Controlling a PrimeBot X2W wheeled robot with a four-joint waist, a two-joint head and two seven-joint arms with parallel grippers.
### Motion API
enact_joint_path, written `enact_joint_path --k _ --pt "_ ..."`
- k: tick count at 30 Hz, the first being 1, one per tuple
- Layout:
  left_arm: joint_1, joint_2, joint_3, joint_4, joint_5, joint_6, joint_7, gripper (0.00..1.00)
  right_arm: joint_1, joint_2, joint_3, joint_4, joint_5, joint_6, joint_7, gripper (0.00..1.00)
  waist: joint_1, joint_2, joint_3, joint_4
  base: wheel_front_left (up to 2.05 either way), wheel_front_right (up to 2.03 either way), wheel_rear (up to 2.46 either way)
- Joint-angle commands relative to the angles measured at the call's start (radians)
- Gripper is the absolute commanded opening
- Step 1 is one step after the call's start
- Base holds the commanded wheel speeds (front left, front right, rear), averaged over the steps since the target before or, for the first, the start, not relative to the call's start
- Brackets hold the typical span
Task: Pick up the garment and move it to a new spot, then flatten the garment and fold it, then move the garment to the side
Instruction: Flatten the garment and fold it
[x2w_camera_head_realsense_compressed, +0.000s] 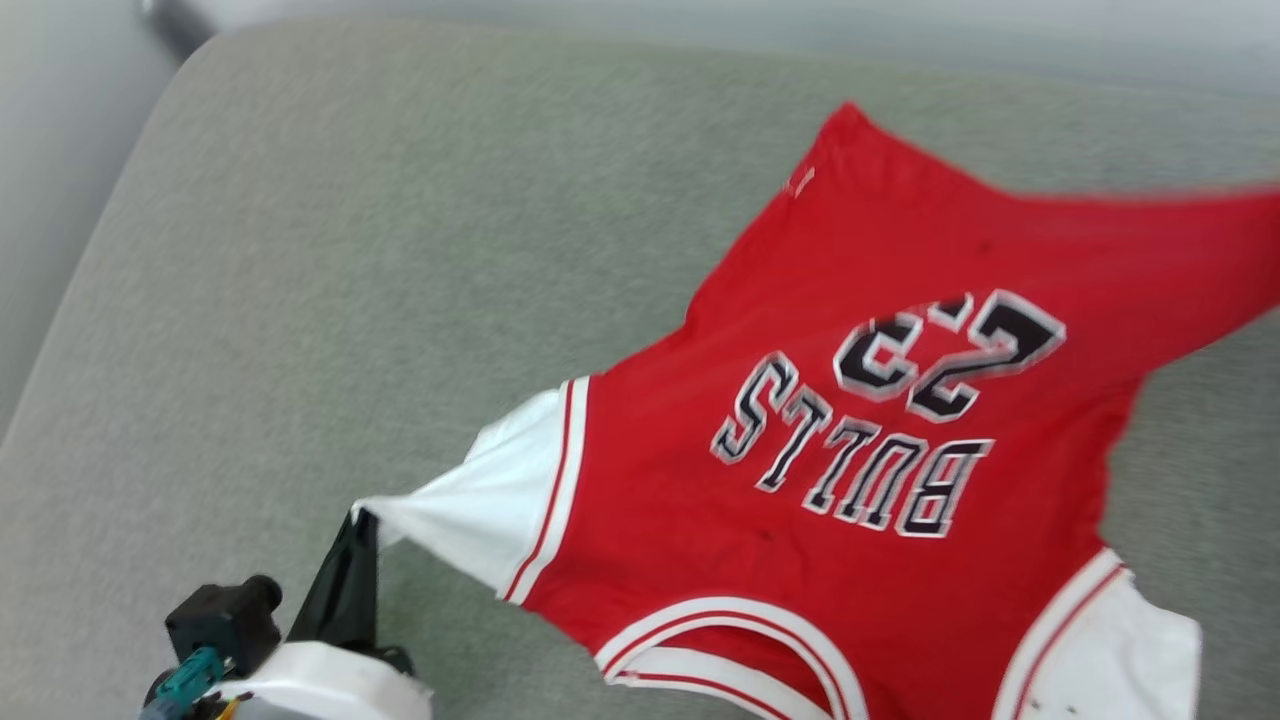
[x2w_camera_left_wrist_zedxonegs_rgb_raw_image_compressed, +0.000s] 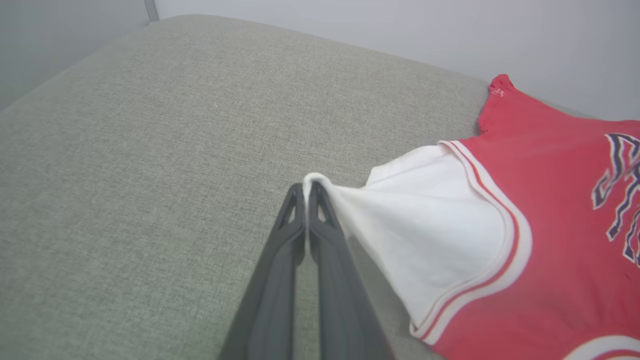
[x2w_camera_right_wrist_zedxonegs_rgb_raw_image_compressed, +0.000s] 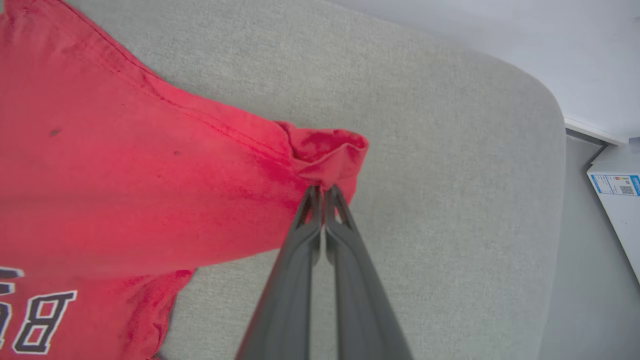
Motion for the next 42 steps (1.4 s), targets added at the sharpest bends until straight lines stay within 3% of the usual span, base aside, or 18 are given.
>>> enact_joint_path --k 1,6,9,14,16,17,18,22,26,30,35,39,42 --pt "0.027 0.013 0.011 0.002 -0.008 0.01 0.005 0.0 0.066 -0.015 0.011 -0.023 0.023 -0.001 0.005 0.0 0.0001 0.0 -0.085 -0.092 0.0 0.0 0.0" --pt "0.11 0.049 0.035 -0.003 -0.031 0.039 0.035 0.0 0.372 -0.053 -0.018 -0.145 0.105 -0.001 0.023 0.0 0.0001 0.0 -0.15 -0.176 0.0 0.0 0.0" --pt "0.149 0.071 0.048 -0.013 -0.043 0.055 0.052 0.0 0.568 -0.02 -0.084 -0.197 0.126 -0.001 0.013 0.0 0.0001 0.0 -0.178 -0.21 0.0 0.0 0.0" --pt "0.188 0.085 0.057 -0.022 -0.058 0.071 0.077 0.0 0.848 0.091 -0.189 -0.256 0.158 -0.001 -0.003 0.0 0.0001 0.0 -0.208 -0.246 0.0 0.0 0.0" --pt "0.195 0.086 0.057 -0.027 -0.065 0.077 0.083 0.0 0.923 0.141 -0.223 -0.277 0.157 -0.001 -0.017 0.29 0.0001 0.0 -0.218 -0.255 0.0 0.0 0.0" --pt "0.199 0.087 0.056 -0.029 -0.065 0.078 0.087 0.0 0.956 0.17 -0.241 -0.284 0.16 -0.001 -0.019 0.56 0.0001 0.0 -0.221 -0.258 0.0 0.0 0.0" --pt "0.205 0.087 0.055 -0.03 -0.066 0.081 0.091 0.0 0.976 0.195 -0.254 -0.294 0.166 -0.001 -0.03 1.0 0.0001 0.0 -0.226 -0.26 0.0 0.0 0.0" --pt "0.217 0.093 0.053 -0.039 -0.072 0.088 0.103 0.0 1.005 0.258 -0.306 -0.34 0.169 -0.001 -0.122 1.0 0.0001 0.0 -0.237 -0.268 0.0 0.0 0.0" --pt "0.211 0.099 0.045 -0.046 -0.071 0.089 0.119 0.0 0.939 0.303 -0.35 -0.373 0.157 -0.001 -0.334 1.0 0.0001 0.0 -0.239 -0.26 0.0 0.0 0.0" --pt "0.195 0.097 0.04 -0.048 -0.068 0.089 0.125 0.0 0.878 0.306 -0.34 -0.365 0.147 -0.001 -0.511 1.0 0.0001 0.0 -0.232 -0.25 0.0 0.0 0.0" --pt "0.154 0.088 0.028 -0.06 -0.054 0.078 0.121 0.0 0.722 0.289 -0.252 -0.302 0.154 -0.001 -0.71 1.0 0.0001 0.0 -0.19 -0.225 0.0 0.0 0.0" --pt "0.103 0.074 0.008 -0.063 -0.039 0.067 0.115 0.0 0.593 0.259 -0.141 -0.207 0.163 -0.001 -0.719 1.0 0.0001 0.0 -0.144 -0.194 0.0 0.0 0.0" --pt "0.057 0.058 -0.006 -0.056 -0.027 0.052 0.108 0.0 0.499 0.239 -0.067 -0.128 0.174 -0.001 -0.625 1.0 0.0001 0.0 -0.108 -0.166 0.0 0.0 0.0"
